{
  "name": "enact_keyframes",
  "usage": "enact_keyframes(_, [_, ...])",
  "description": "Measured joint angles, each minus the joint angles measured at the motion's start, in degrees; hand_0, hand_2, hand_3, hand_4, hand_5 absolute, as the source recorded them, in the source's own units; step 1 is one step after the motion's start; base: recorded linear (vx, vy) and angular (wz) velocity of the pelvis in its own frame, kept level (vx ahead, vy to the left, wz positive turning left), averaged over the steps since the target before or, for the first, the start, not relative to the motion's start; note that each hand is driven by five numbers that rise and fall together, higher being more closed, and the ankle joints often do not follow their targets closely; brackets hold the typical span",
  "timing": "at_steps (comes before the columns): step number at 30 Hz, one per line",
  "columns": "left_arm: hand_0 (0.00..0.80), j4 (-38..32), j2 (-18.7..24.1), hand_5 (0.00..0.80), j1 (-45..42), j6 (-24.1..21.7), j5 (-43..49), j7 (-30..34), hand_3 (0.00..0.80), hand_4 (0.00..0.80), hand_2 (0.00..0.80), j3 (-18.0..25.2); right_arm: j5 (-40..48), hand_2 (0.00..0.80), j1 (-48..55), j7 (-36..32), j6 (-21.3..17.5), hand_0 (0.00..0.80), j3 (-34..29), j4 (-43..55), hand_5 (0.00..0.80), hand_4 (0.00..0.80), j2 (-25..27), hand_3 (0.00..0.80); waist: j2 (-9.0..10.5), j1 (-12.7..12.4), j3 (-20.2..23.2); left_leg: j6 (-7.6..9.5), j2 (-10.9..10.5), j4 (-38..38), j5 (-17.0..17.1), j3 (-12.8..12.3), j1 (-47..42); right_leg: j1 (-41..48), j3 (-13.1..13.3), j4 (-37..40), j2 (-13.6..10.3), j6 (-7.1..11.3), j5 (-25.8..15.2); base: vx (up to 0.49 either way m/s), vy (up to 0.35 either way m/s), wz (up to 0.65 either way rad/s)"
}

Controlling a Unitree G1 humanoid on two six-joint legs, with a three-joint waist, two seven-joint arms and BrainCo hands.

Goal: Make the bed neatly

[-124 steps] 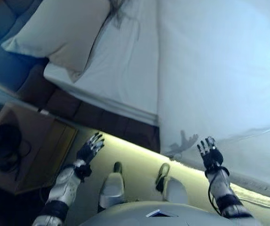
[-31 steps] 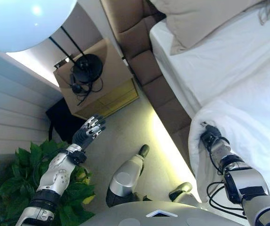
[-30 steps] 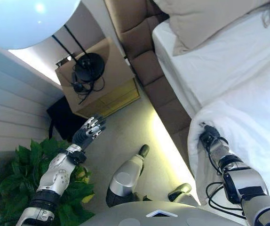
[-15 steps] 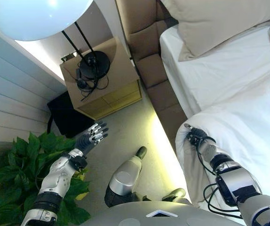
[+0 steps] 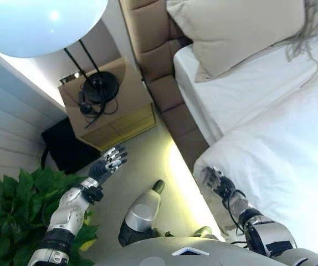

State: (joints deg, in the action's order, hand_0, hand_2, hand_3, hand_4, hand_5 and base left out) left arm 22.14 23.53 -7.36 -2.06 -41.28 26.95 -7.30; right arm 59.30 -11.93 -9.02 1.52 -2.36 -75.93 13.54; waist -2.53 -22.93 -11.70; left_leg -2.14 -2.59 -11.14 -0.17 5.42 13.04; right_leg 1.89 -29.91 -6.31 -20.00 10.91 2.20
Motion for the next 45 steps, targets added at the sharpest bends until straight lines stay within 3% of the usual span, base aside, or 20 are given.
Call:
enact_keyframes(8, [0.0,2.0,-1.6,0.0,-4.0,-3.7,0.0,-2.5,0.0,0.0,0.0,-0.5,2.3,0.0,10.5,-2.0,0.0,0.0,-5.0,-1.7,0.0,0.0,0.8,0.0,-1.36,5.4,3.4,0.59,0.0,1.0,-0.2,-2.6,-1.5,-0.5,2.6,0.1,-0.6,-0.8,-0.6,-0.011,0.031,-0.15])
enact_keyframes(15, [0.0,1.9,-0.9,0.0,-5.5,-8.8,0.3,-3.9,0.0,0.0,0.0,-0.5,4.6,0.0,15.7,-10.2,-2.8,0.0,-10.1,2.2,0.0,0.0,1.1,0.0,-0.91,11.3,4.9,-0.35,3.1,3.2,-0.2,-7.7,-3.5,-3.6,7.8,0.0,1.1,-0.63,-0.7,-0.039,-0.093,-0.39])
enact_keyframes(18, [0.0,1.1,1.2,0.0,-3.9,-14.1,6.0,-8.6,0.0,0.0,0.0,-1.4,5.6,0.0,18.0,-13.0,-3.6,0.0,-11.4,2.7,0.0,0.0,1.8,0.0,0.15,15.6,5.1,-1.43,4.9,4.8,0.5,-9.4,-4.5,-4.8,9.5,0.1,2.9,-0.75,-1.4,-0.085,-0.192,-0.39])
enact_keyframes(23, [0.0,-1.8,4.9,0.0,2.4,-20.4,18.8,-19.8,0.0,0.0,0.0,-5.1,7.5,0.0,19.9,-14.4,-4.2,0.0,-11.5,3.1,0.0,0.0,3.1,0.0,1.04,18.2,4.8,-3.01,7.8,8.4,2.3,-12.5,-5.8,-7.2,12.5,1.0,5.9,-2.3,-2.5,-0.162,-0.191,-0.4])
enact_keyframes(27, [0.0,-2.5,5.7,0.0,10.7,-21.9,27.5,-28.0,0.0,0.0,0.0,-11.3,9.0,0.0,19.2,-14.5,-4.7,0.0,-11.5,5.3,0.0,0.0,2.9,0.0,1.24,21.7,2.7,-3.75,9.4,11.2,4.3,-15.4,-5.8,-10.5,15.5,2.1,8.0,-3.42,-4.0,-0.183,-0.152,-0.41])
enact_keyframes(30, [0.0,-2.5,5.5,0.0,13.4,-22.0,29.4,-31.1,0.0,0.0,0.0,-12.3,9.1,0.0,18.7,-15.0,-4.9,0.0,-11.5,7.4,0.0,0.0,2.9,0.0,1.08,24.1,1.0,-4.17,10.4,12.4,4.8,-17.9,-5.9,-11.8,16.9,3.7,8.9,-3.76,-5.5,-0.077,-0.151,-0.55])
enact_keyframes(34, [0.0,-2.5,4.9,0.0,14.5,-22.6,39.4,-37.4,0.0,0.0,0.0,-12.3,9.4,0.0,18.9,-15.1,-4.9,0.0,-11.4,9.4,0.0,0.0,2.7,0.0,0.53,26.9,-1.7,-5.12,11.7,12.7,4.5,-18.2,-7.3,-12.1,17.7,5.2,10.4,-4.8,-7.5,-0.072,-0.181,-0.49])
enact_keyframes(38, [0.0,-2.3,4.9,0.0,17.0,-22.0,55.4,-48.1,0.0,0.0,0.0,-14.8,8.9,0.0,18.5,-14.3,-4.8,0.0,-10.5,12.6,0.0,0.0,2.4,0.0,0.51,28.4,-2.6,-6.63,12.7,10.7,2.6,-17.7,-8.1,-13.2,21.4,4.6,12.3,-5.28,-7.4,0.003,0.025,-0.5])
enact_keyframes(39, [0.0,-2.2,4.7,0.0,17.9,-21.5,57.8,-50.5,0.0,0.0,0.0,-15.9,8.8,0.0,18.0,-14.0,-4.7,0.0,-10.3,13.5,0.0,0.0,2.5,0.0,0.72,28.4,-3.2,-6.12,12.8,9.2,1.6,-17.2,-8.2,-13.5,22.9,4.1,12.4,-5.38,-7.3,-0.263,0.27,-0.65])
enact_keyframes(42, [0.0,0.0,2.9,0.0,26.1,-18.9,63.9,-58.2,0.0,0.0,0.0,-21.4,8.7,0.0,13.9,-12.8,-5.1,0.0,-8.0,15.6,0.0,0.0,4.0,0.0,-0.04,28.6,-4.8,-4.8,11.1,7.6,-0.3,-11.8,-3.7,-19.1,26.4,3.1,11.6,-5.06,-9.3,-0.256,0.276,-0.46])
enact_keyframes(43, [0.0,1.4,1.9,0.0,29.5,-18.6,65.5,-60.1,0.0,0.0,0.0,-21.4,8.9,0.0,11.1,-12.1,-5.4,0.0,-6.6,16.0,0.0,0.0,4.4,0.0,0.06,28.5,-6.3,-5.84,10.3,7.9,-0.2,-11.8,-2.1,-21.6,27.1,3.0,10.7,-4.73,-10.4,-0.134,0.172,-0.47])
enact_keyframes(45, [0.0,4.1,1.2,0.0,34.6,-17.6,67.2,-62.3,0.0,0.0,0.0,-21.2,9.2,0.0,6.5,-11.6,-5.8,0.0,-5.2,16.4,0.0,0.0,3.6,0.0,1.22,29.0,-10.5,-5.34,8.7,7.6,0.6,-13.5,-0.9,-23.9,27.1,3.2,8.7,-4.04,-12.2,-0.086,0.083,-0.37])
